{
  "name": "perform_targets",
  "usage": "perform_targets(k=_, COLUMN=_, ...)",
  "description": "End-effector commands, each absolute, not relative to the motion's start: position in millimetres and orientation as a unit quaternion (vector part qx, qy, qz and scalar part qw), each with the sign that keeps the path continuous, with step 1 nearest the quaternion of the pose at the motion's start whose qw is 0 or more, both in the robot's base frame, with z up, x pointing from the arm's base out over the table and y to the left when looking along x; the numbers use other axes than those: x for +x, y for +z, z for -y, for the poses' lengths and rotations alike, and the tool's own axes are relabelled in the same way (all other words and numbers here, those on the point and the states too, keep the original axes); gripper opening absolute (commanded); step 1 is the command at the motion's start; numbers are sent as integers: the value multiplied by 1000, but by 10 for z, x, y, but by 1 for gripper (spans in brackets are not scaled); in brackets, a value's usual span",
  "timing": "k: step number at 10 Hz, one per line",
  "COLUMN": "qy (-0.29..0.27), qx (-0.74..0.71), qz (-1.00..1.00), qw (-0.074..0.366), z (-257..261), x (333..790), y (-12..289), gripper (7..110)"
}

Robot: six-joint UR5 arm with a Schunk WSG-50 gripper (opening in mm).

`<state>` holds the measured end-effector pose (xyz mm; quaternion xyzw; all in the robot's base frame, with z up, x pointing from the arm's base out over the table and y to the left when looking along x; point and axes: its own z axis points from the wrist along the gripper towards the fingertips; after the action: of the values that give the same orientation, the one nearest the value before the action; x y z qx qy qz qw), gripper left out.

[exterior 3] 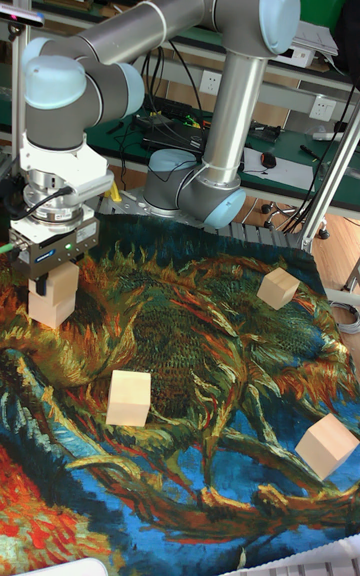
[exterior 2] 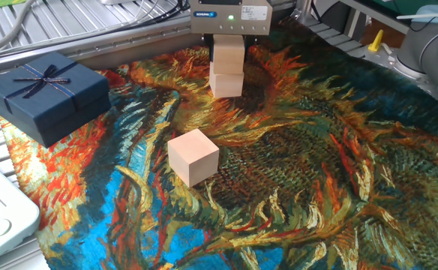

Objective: Stack the blocks in a vertical line of five

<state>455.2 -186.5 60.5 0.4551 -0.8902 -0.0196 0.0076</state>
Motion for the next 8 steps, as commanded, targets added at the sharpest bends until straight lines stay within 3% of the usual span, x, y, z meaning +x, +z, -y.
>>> perform_targets(k=1, qy=-22, qx=451, qz=892, qw=2, z=1845, x=4581, y=604, gripper=22)
perform_targets(k=2, qy=-22, qx=450, qz=893, qw=1, z=1841, x=4583, y=588, gripper=22)
perform_targets(k=3, qy=-24, qx=449, qz=893, qw=1, z=1831, x=4580, y=589, gripper=44)
perform_targets(k=6, qy=-44, qx=450, qz=892, qw=7, z=1800, x=4500, y=640, gripper=44)
perform_targets(k=7, qy=-52, qx=454, qz=889, qw=6, z=1789, x=4498, y=649, gripper=66)
perform_targets(k=8, qy=-51, qx=451, qz=891, qw=7, z=1779, x=4495, y=640, gripper=66)
